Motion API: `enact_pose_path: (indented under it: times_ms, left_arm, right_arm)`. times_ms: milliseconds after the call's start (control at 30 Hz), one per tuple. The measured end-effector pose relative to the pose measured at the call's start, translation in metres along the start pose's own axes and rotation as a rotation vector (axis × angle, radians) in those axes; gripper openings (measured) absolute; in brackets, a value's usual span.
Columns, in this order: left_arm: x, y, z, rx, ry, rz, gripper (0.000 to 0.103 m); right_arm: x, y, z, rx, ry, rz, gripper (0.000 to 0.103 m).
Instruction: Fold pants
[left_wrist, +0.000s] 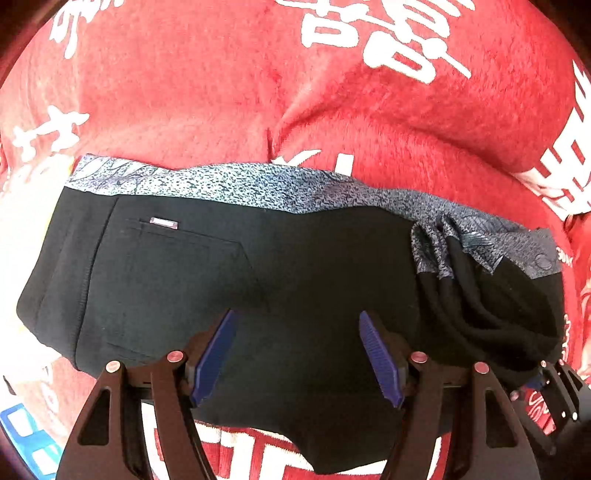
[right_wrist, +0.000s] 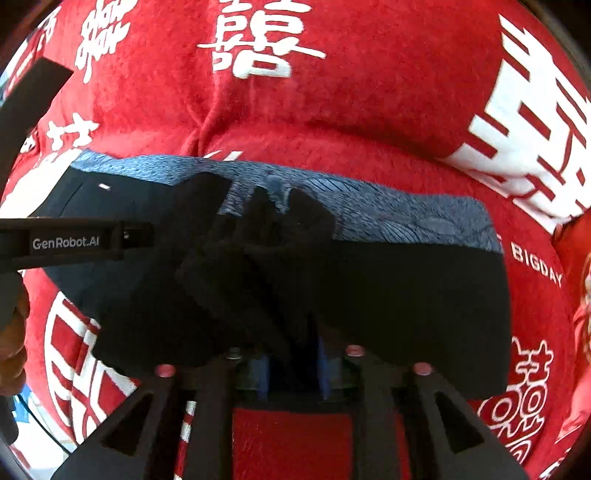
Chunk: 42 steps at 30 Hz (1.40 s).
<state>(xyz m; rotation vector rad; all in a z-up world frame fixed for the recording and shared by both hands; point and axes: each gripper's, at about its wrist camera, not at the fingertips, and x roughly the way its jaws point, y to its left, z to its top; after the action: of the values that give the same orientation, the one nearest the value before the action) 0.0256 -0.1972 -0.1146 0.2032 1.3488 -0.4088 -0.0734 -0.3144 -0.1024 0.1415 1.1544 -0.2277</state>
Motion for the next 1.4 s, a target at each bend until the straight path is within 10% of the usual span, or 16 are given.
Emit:
enact_pose_path:
  times_ms: [167, 367, 667, 867, 1400]
  left_arm:
    - [0.005, -0.003, 0.002, 0.018, 0.015, -0.039, 0.070]
    - [-0.014, -0.023, 0.009, 0.044, 0.030, -0.141, 0.087]
    - [-0.013, -0.094, 0.002, 0.165, 0.088, -0.243, 0.086]
    - [0.012, -0.105, -0.011, 0.150, 0.195, -0.271, 0.025]
    - [0.008, -0.109, -0.044, 0.159, 0.163, -0.212, 0.017]
  right_arm:
    - [-0.030, -0.001, 0.008, -0.006, -0.027, 0.152, 0.063]
    - [-0.068, -0.049, 0.006, 0.121, -0.072, 0.240, 0.065]
    - [-0.051, -0.160, 0.005, 0.392, 0.014, 0.281, 0.065]
    - [-0.032, -0.170, 0.001, 0.386, 0.074, 0.346, 0.046]
    - [0.006, -0.247, 0.016, 0.496, 0.094, 0.458, 0.061]
